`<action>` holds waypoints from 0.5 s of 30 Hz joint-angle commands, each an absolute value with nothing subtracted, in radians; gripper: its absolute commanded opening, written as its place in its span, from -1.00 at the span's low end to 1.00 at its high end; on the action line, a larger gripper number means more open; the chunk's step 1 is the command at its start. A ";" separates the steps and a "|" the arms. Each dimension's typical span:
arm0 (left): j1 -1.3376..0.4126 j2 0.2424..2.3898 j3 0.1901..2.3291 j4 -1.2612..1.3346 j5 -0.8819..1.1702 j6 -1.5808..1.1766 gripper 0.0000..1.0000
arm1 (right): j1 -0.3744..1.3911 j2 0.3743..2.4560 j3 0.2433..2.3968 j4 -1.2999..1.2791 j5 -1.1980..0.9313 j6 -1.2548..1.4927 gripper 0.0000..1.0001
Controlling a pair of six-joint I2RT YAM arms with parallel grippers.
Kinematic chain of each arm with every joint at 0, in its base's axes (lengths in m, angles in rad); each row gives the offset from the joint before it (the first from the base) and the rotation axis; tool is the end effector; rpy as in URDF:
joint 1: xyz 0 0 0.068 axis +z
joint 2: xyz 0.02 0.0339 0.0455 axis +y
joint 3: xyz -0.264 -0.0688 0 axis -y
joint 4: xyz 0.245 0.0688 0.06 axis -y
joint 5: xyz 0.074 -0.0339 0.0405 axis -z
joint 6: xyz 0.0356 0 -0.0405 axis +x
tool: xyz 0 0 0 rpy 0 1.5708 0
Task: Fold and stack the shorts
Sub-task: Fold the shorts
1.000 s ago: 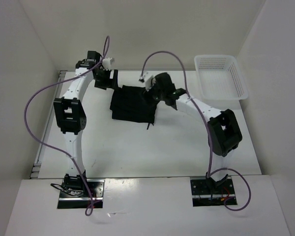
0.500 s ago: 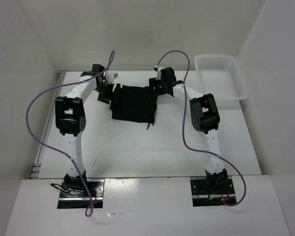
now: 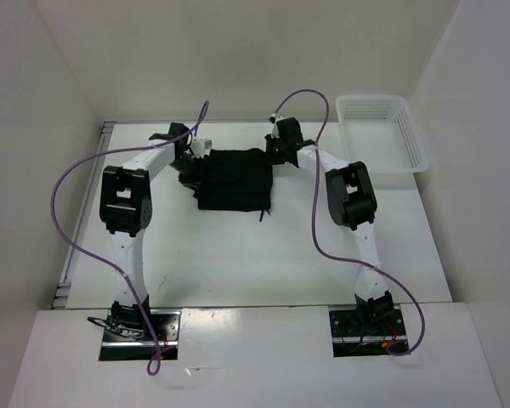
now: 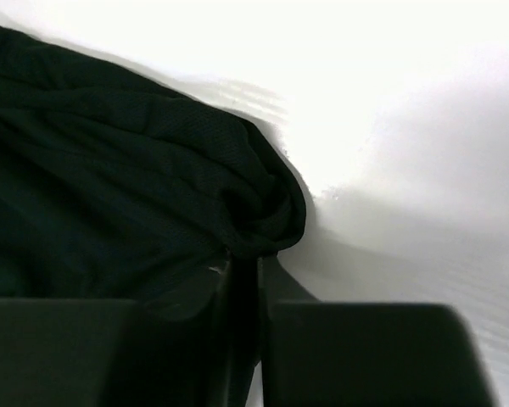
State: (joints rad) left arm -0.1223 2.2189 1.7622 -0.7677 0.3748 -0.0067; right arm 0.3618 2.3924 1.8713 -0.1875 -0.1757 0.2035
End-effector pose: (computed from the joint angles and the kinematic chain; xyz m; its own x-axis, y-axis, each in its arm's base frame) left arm 0.4571 -0.0693 0.1690 -0.9351 0.1087 -0.3372 0.2306 0.9092 -0.3466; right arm 0.5014 0.1964 0.1524 -0.6916 -0.0490 -0.7206 -0.3399 0.9024 0.2649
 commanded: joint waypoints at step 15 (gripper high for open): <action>-0.141 2.186 1.722 -0.833 0.347 0.000 -0.03 | 0.365 2.431 2.037 -0.173 -0.064 0.223 0.26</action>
State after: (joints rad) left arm -0.1345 2.1899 1.7058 -0.7700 0.3607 -0.0051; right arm 0.3721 2.4676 2.0308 -0.1928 -0.0563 0.2577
